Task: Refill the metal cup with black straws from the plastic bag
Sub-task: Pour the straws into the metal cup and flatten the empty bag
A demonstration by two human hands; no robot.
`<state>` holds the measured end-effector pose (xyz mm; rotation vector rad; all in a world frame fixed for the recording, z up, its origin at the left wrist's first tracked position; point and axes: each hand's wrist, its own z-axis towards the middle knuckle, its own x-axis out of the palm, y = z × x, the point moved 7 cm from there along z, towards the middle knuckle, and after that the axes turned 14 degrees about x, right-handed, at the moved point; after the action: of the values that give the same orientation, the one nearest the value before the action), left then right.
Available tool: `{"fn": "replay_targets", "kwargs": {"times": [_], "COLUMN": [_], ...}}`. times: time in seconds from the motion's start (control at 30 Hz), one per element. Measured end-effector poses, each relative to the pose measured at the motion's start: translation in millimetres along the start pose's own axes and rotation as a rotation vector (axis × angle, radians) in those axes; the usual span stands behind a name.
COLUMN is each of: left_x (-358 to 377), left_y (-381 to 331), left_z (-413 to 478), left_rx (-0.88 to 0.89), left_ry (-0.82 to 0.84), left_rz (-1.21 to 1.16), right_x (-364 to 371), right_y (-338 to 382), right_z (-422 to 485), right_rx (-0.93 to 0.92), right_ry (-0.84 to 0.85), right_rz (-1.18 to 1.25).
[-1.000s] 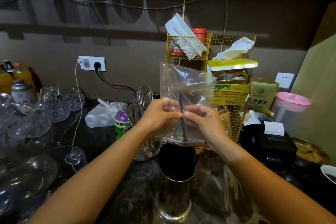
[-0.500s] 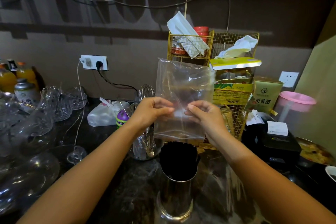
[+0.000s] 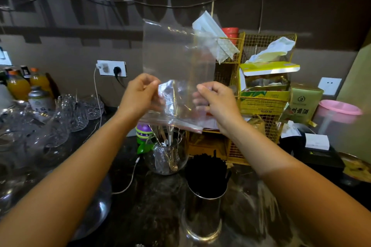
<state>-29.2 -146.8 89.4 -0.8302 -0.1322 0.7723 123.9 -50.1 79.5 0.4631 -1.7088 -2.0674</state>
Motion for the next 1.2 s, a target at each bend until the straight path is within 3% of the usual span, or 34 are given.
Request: {"fn": "replay_targets", "kwargs": {"times": [0.17, 0.37, 0.57, 0.83, 0.93, 1.07, 1.2], "left_x": [-42, -72, -67, -35, -24, -9, -1], "left_y": [11, 54, 106, 173, 180, 184, 203], "left_z": [-28, -100, -191, -279, -291, -300, -308], "left_rx": [0.031, -0.049, -0.267, -0.572, -0.466, -0.192, -0.169], "left_ry": [-0.1, -0.047, 0.08, 0.238, 0.357, 0.567, 0.791], "left_rz": [0.242, 0.599, 0.598, 0.605, 0.722, 0.981, 0.963], "right_x": [49, 86, 100, 86, 84, 87, 97], "right_y": [-24, -85, -166, -270, -291, -292, -304], "right_z": [-27, -62, -106, -149, -155, -165, -172], "right_rx": [-0.005, 0.003, 0.105, 0.328, 0.35, 0.17, 0.06], "right_ry": [0.028, -0.062, 0.0, -0.021, 0.026, 0.1, 0.272], "right_rz": [-0.146, -0.296, -0.435, -0.879, -1.009, -1.309, -1.418]}}
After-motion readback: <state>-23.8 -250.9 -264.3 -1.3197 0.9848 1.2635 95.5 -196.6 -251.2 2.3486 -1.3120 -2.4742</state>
